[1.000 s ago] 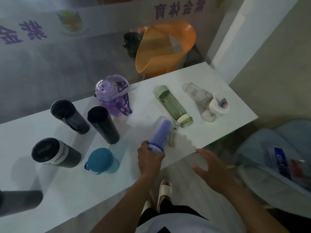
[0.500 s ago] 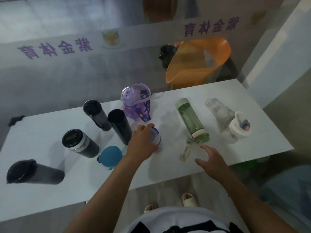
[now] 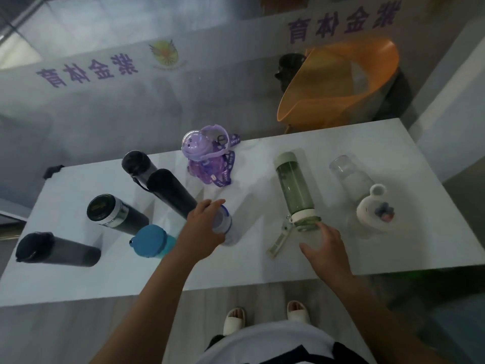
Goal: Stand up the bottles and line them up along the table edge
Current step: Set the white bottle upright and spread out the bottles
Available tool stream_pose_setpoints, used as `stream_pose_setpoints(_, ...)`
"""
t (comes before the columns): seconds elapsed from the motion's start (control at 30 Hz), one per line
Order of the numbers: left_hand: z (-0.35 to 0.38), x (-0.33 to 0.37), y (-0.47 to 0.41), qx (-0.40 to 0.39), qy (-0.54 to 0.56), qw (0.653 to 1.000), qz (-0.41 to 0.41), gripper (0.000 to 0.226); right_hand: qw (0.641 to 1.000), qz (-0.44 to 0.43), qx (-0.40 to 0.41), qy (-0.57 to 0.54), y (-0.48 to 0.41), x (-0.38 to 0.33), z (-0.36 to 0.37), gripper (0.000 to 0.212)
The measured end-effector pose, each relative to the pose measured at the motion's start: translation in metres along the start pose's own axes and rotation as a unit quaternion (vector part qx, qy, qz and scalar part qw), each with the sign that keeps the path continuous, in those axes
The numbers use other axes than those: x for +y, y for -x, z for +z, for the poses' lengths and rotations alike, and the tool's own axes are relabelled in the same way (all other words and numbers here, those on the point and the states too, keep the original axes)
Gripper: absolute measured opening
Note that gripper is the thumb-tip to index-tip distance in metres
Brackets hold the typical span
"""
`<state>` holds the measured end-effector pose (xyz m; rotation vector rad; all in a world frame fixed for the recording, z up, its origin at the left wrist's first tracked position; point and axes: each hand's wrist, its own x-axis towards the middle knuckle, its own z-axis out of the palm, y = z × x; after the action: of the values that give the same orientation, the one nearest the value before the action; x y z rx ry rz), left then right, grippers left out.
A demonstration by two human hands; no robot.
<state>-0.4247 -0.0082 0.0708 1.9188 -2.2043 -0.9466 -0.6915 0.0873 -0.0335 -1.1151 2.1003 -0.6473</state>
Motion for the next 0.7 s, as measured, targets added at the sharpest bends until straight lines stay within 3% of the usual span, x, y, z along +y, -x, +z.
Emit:
stream_pose_setpoints(0.2, 0.002, 0.011, 0.008, 0.032, -0.02, 0.999, -0.038, 0.08, 1.0, 0.001, 0.013, -0.015, -0.028, 0.0, -0.001, 0.085)
stream_pose_setpoints(0.3, 0.013, 0.021, 0.025, 0.126, -0.035, 0.991, -0.02, 0.075, 0.999, 0.029, -0.004, -0.039, -0.045, -0.008, 0.002, 0.094)
stream_pose_setpoints(0.43, 0.053, 0.036, 0.062, 0.246, 0.038, 0.966, 0.063, 0.072, 0.998, 0.048, -0.018, -0.026, -0.064, -0.015, 0.011, 0.089)
stream_pose_setpoints(0.7, 0.101, 0.021, 0.091, 0.2, 0.006, 0.98, 0.019, 0.087, 1.0, 0.027, 0.015, 0.004, -0.072, -0.034, 0.003, 0.081)
